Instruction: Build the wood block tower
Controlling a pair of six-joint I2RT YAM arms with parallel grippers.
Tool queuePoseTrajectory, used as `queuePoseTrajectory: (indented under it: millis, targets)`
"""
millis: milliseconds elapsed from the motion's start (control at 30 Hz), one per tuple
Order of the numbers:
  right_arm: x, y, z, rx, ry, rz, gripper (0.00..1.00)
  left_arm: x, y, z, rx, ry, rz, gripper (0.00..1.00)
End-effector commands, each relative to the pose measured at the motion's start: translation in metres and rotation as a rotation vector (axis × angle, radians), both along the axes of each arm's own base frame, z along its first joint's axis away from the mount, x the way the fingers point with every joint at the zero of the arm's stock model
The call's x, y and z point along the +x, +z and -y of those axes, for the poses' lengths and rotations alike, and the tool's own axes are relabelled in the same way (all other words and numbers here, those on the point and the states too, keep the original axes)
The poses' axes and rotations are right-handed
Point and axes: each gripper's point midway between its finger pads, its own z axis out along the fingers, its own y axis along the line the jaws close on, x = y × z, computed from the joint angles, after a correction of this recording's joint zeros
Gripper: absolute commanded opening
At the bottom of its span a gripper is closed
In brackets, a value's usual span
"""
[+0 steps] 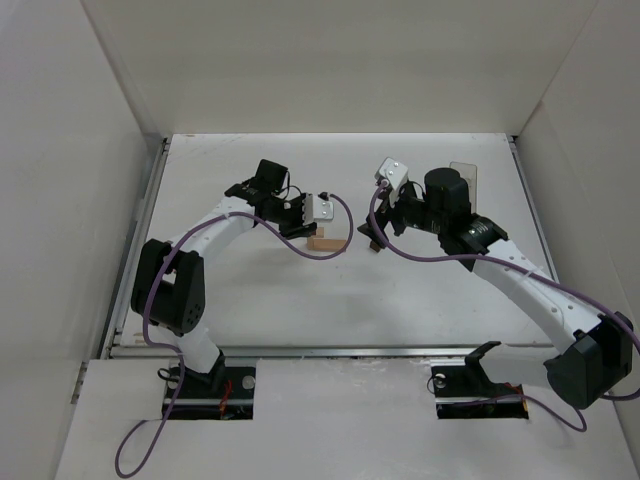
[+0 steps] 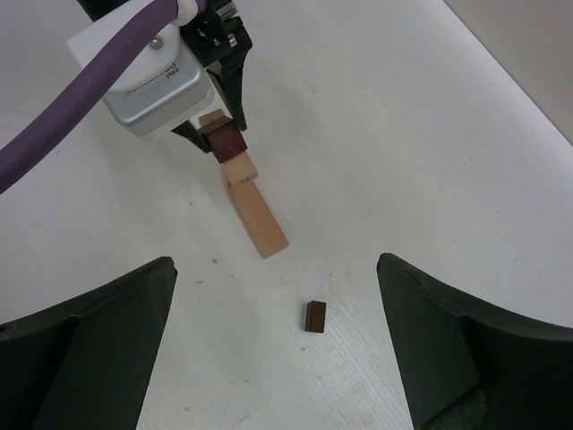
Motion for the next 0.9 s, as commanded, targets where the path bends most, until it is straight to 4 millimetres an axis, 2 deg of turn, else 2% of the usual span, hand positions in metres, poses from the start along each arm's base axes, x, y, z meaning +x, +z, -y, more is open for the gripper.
queuePoseTrajectory:
  millis: [0, 867]
  targets:
    - [0.0052, 0.0177, -0.0034, 0.036, 0.007, 0.051, 1.00, 0.0083, 0.0139, 0.0066, -0.026, -0.007, 0.035, 0.00]
    - [0.0074, 0.0177, -0.0005, 0.036, -0.002, 0.051, 1.00, 0.0068, 0.0132, 0.0085, -0.019, -0.011, 0.036, 0.05]
